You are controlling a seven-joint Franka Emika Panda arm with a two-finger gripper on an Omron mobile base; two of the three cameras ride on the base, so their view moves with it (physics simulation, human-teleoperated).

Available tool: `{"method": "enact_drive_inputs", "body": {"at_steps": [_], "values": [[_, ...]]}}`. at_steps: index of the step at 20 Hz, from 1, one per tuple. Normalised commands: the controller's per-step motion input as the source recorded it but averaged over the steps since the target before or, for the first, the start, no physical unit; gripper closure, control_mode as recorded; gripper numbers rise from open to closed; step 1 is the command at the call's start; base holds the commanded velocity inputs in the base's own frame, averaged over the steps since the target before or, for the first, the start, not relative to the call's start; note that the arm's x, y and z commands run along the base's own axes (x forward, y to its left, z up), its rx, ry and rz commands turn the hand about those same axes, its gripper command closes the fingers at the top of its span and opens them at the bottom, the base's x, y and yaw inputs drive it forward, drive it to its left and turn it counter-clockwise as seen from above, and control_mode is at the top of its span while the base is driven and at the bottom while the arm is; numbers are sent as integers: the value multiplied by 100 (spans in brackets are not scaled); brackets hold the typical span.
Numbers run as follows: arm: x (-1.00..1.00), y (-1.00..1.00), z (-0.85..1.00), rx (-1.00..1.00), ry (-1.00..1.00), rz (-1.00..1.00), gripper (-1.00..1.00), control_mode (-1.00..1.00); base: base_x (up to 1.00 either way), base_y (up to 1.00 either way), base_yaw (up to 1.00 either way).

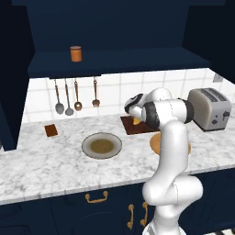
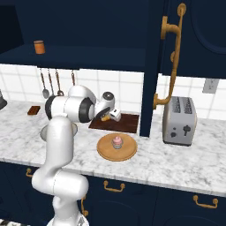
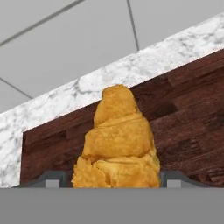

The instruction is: From the different types of pastries on the counter, select a croissant and place it on the cutting board. Then retrieve a jar of jam from the cabinet and place it alongside the croissant on the cutting board.

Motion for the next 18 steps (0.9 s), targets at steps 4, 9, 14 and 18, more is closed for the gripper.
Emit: {"method": "enact_drive_inputs", "body": {"at_steps": [4, 9, 14, 18], "values": [[2, 0, 24, 0, 0, 0, -100, -100, 0, 0, 0], [-20, 4, 87, 0, -6, 3, -100, -100, 0, 0, 0], [-93, 45, 35, -1, -12, 11, -100, -100, 0, 0, 0], [-100, 64, 25, -8, -16, 15, -100, -100, 0, 0, 0]]}}
